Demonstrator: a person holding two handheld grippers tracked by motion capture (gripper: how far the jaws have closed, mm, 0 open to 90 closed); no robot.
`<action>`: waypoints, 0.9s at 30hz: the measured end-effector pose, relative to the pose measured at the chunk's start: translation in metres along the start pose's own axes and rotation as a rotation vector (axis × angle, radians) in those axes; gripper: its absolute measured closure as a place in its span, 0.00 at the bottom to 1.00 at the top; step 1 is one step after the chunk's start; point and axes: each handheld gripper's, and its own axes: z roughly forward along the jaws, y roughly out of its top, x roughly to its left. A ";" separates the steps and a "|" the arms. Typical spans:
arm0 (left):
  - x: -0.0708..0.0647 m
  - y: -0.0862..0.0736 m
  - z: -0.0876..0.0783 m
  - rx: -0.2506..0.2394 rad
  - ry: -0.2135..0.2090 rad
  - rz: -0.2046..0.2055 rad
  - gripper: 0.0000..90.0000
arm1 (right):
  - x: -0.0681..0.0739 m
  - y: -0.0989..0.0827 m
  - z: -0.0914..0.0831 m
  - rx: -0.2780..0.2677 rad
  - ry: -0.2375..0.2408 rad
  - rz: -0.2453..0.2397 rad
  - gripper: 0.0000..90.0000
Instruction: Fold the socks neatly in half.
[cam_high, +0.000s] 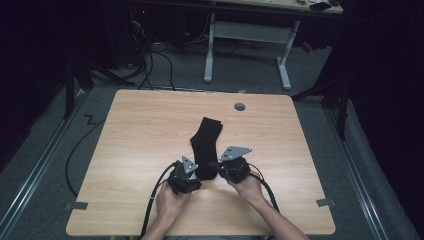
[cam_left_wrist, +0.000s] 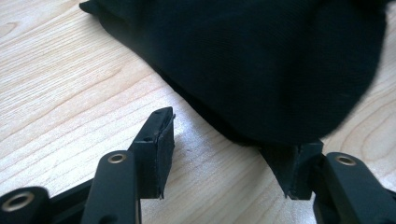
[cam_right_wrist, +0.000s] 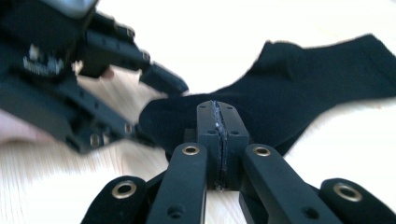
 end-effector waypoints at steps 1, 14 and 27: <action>0.000 0.000 0.000 0.001 0.000 0.000 0.51 | 0.000 -0.003 0.000 0.009 0.006 0.006 1.00; 0.017 -0.001 -0.025 -0.038 0.020 -0.032 0.50 | -0.006 -0.020 0.011 0.039 0.006 0.050 0.81; 0.021 0.033 0.003 -0.013 -0.013 -0.027 0.52 | -0.013 -0.007 0.035 0.039 -0.060 0.100 0.77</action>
